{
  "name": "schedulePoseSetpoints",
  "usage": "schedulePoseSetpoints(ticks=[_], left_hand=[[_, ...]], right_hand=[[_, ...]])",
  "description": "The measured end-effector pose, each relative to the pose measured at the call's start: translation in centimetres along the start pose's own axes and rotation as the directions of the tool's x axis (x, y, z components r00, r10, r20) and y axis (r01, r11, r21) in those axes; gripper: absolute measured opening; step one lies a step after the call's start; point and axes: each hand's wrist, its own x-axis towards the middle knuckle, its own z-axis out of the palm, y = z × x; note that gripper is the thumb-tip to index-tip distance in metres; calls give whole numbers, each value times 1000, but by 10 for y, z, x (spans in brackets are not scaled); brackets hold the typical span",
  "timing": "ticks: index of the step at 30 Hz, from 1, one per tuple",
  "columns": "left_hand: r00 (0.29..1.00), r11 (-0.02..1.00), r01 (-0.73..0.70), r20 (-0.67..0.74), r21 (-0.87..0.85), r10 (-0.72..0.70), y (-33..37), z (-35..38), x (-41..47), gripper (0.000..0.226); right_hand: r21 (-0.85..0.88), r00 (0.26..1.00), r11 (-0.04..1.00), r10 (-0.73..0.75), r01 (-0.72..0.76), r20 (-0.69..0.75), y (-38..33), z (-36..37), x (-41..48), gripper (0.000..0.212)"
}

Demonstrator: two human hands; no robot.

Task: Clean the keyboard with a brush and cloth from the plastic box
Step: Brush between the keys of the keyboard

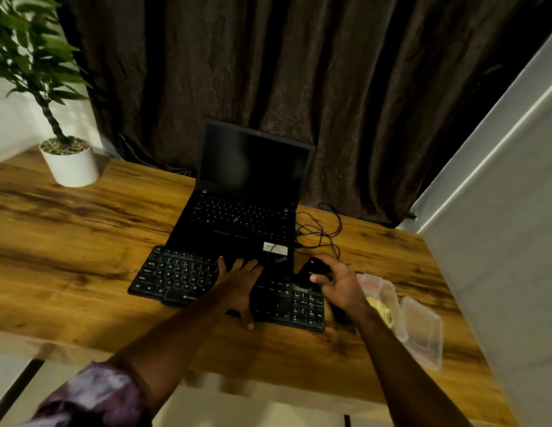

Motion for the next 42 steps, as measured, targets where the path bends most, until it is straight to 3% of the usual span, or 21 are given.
schedulePoseSetpoints(ticks=[8,19,24,35,42], left_hand=[[1000,1000,-1,-7,-11,1,1,0,-4,149],[1000,999,-7,1,-32,7,0,0,-2,150],[1000,1000,-5,0,-22,5,1,-1,-2,150],[1000,1000,-6,-7,-24,5,0,-1,-1,150],[1000,1000,1,10,-28,0,0,0,-1,151]], right_hand=[[-86,999,996,30,-32,-32,26,-29,-14,46],[51,998,997,60,-61,28,-5,9,6,47],[-83,996,992,94,-93,11,43,-7,6,50],[-91,997,995,41,-35,66,-27,19,5,53],[-72,996,994,85,-84,13,9,-12,-6,47]])
